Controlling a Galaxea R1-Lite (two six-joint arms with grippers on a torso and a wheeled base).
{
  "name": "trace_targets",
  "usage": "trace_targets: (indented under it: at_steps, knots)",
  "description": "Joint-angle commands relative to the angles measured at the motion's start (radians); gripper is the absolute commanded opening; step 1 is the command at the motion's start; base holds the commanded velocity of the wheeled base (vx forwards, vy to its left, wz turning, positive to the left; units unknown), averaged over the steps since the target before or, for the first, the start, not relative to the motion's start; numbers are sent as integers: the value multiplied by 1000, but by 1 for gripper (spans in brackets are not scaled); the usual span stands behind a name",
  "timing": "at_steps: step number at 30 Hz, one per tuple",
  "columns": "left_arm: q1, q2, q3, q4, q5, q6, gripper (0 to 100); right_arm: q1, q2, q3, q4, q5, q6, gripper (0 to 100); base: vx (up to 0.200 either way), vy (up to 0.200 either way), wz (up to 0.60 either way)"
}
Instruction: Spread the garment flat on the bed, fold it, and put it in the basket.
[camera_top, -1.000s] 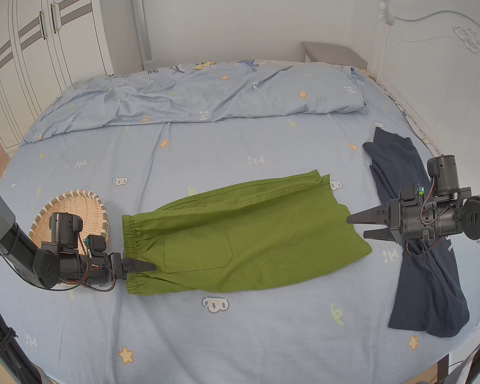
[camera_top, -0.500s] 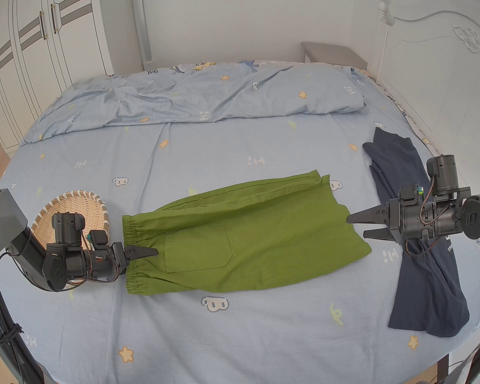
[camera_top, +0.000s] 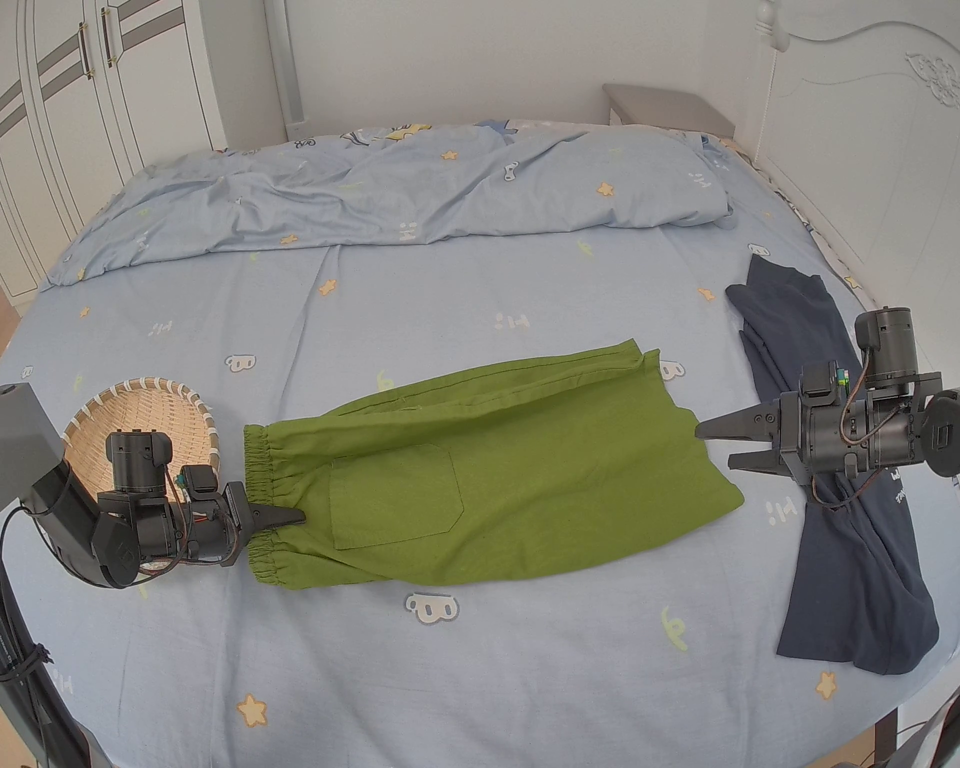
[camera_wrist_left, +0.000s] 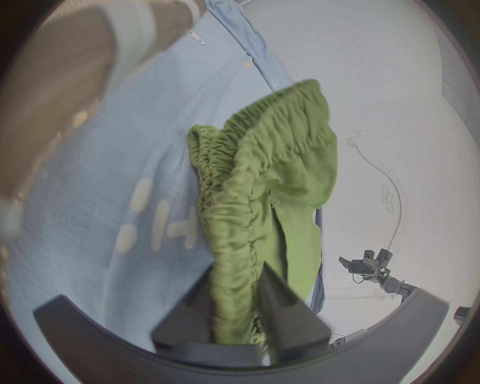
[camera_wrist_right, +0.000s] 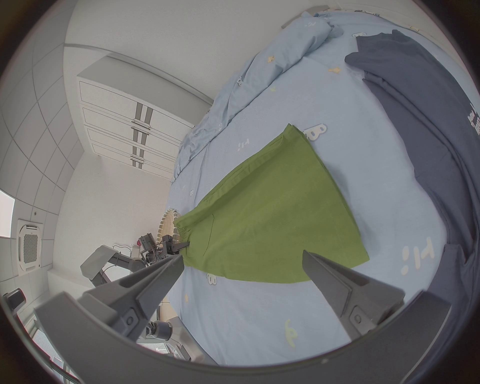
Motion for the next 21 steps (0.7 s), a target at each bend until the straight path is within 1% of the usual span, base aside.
trace_targets:
  at_steps: [1,2,7,9,12,13,15,21]
  knots:
    - [2,-37,-3,-3,-30,-15,0,-10,6,4,-18,0,3,100,0,0,0]
    - [2,-48,-1,-3,-41,-23,0,-13,12,4,-20,0,3,100,0,0,0]
    - [10,-88,-4,10,-45,-46,0,-29,41,-2,-21,-1,0,100,0,0,0]
    - [10,-97,-7,19,-50,-52,0,-50,82,-16,-21,-4,-3,100,0,0,0]
    - [10,-97,-7,19,-50,-52,0,-50,82,-16,-21,-4,-3,100,0,0,0]
    - [10,-103,-15,49,-57,-52,0,-79,150,-36,-23,-29,-14,100,0,0,0]
    - [10,-104,-18,60,-57,-52,0,-94,187,-56,-21,-46,-23,100,0,0,0]
    - [10,-104,-18,60,-57,-50,0,-127,260,-106,-14,-44,-34,100,0,0,0]
